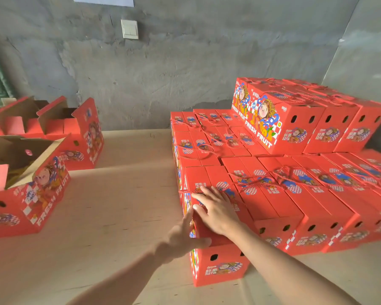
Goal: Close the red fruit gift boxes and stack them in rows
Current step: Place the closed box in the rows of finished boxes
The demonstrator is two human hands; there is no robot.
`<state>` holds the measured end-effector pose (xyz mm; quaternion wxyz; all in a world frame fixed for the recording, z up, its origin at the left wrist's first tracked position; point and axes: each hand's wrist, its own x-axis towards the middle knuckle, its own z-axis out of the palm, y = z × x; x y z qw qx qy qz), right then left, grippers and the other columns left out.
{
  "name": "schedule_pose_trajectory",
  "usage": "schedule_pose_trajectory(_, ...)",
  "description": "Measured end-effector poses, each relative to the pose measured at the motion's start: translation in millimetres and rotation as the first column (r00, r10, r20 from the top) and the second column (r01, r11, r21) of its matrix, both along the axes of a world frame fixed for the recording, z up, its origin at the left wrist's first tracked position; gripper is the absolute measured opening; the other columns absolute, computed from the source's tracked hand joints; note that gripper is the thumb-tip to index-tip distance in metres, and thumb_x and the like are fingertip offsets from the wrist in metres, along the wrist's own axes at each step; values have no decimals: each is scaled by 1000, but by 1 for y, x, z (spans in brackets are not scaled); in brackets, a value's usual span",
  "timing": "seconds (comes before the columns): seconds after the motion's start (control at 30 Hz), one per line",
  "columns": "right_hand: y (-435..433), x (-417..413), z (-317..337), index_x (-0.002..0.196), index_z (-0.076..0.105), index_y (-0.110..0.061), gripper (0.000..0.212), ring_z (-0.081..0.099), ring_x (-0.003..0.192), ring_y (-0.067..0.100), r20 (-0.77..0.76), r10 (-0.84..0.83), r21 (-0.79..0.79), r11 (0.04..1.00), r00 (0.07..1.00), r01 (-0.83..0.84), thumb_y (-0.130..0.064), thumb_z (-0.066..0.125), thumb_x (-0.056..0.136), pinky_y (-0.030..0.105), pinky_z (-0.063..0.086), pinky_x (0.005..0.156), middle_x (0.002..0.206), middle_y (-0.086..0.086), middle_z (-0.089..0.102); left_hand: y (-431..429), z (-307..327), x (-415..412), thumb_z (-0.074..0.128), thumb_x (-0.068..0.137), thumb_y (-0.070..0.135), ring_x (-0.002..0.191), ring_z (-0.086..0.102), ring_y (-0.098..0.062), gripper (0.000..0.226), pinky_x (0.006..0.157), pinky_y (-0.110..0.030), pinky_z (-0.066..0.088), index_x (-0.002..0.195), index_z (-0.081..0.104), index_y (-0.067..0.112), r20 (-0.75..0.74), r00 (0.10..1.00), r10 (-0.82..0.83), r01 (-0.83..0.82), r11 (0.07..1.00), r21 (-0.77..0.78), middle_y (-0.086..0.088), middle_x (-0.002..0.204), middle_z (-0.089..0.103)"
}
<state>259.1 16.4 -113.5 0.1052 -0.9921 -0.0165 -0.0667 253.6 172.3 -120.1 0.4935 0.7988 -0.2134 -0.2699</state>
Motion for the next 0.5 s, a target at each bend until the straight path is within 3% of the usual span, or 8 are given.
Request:
schedule_pose_trajectory(0.2,-3,-22,10,147,29,-30,53,4,146,21,-72,86,-20,996,994,-88,-48,35,98,41,6,117,159,-4,9,6,9,-7,78,73,40,139,32,-19,114,108,-35,36,152,-2,21,284,953,-101,44,979,200,-5,155,23)
schedule_pose_trajectory(0.3,-19,-50,14,149,17,-34,70,-9,146,17,-172,252,-11,966,952,-258,-61,41,89,39,-4,117,160,-6,-4,9,17,-6,79,72,38,138,31,-14,103,106,-27,38,151,16,19,481,862,-163,53,971,233,-2,155,22)
schedule_pose_trajectory(0.4,-37,-76,16,150,6,-36,85,-15,144,10,-171,325,-113,931,930,-347,-70,45,82,28,-14,114,158,-11,-12,9,21,-7,74,74,40,134,37,-10,83,102,-16,35,145,36,21,574,787,-225,86,962,258,2,153,29)
schedule_pose_trajectory(0.47,-42,-85,15,151,8,-31,85,-9,146,13,-111,326,-205,917,939,-342,-69,44,84,26,-16,113,159,-9,-4,9,16,-9,69,77,43,134,37,-8,76,105,-17,33,144,39,21,588,775,-234,85,959,270,4,153,30)
schedule_pose_trajectory(0.5,-43,-87,13,151,15,-28,82,2,147,17,-68,332,-258,905,941,-338,-69,42,85,30,-9,116,159,-5,6,9,11,-11,66,79,45,137,33,-7,76,109,-18,29,145,37,20,590,773,-234,76,957,281,4,155,26)
